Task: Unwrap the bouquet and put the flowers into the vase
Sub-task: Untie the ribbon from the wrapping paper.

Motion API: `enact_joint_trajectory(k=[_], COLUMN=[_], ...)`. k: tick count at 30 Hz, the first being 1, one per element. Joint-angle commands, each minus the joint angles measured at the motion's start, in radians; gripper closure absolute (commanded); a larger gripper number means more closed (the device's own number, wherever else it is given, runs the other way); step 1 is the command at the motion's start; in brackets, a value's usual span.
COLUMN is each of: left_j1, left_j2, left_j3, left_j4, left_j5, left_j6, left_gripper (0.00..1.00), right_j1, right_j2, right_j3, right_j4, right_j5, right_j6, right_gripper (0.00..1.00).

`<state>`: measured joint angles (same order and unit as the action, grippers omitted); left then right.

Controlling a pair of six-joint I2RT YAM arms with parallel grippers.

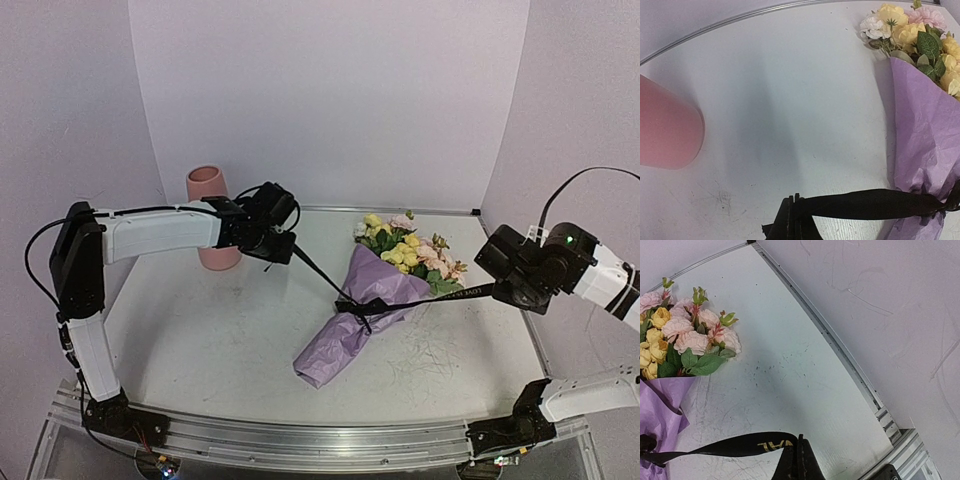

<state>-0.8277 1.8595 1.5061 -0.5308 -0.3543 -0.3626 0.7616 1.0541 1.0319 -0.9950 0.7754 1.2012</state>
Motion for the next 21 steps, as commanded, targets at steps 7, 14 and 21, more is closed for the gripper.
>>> enact_joint_trajectory(k=[7,14,21], left_j1=[0.071,0.133,0.155], left_j2=[-0.084,-0.11,-0.128], left_j3=[-0.04,-0.074,-0.102], left_j4=[-0.005,-0.005,-0.004], left_j5=[-0.046,-0.011,0.005], left_j6=[-0.052,-0.083,-0.095], left_gripper=[1.0,1.0,1.0], right_j1=[-0.005,-0.007,-0.017], right_j2=[-0.017,-0.01,0.03], right_j3=[0.037,0.045,0.067], right_j4=[-0.087,-0.087,-0.089], right_j5=[0.105,0.123,0.14], right_j6=[-0.009,-0.009,-0.05], right_gripper=[1.0,1.0,1.0])
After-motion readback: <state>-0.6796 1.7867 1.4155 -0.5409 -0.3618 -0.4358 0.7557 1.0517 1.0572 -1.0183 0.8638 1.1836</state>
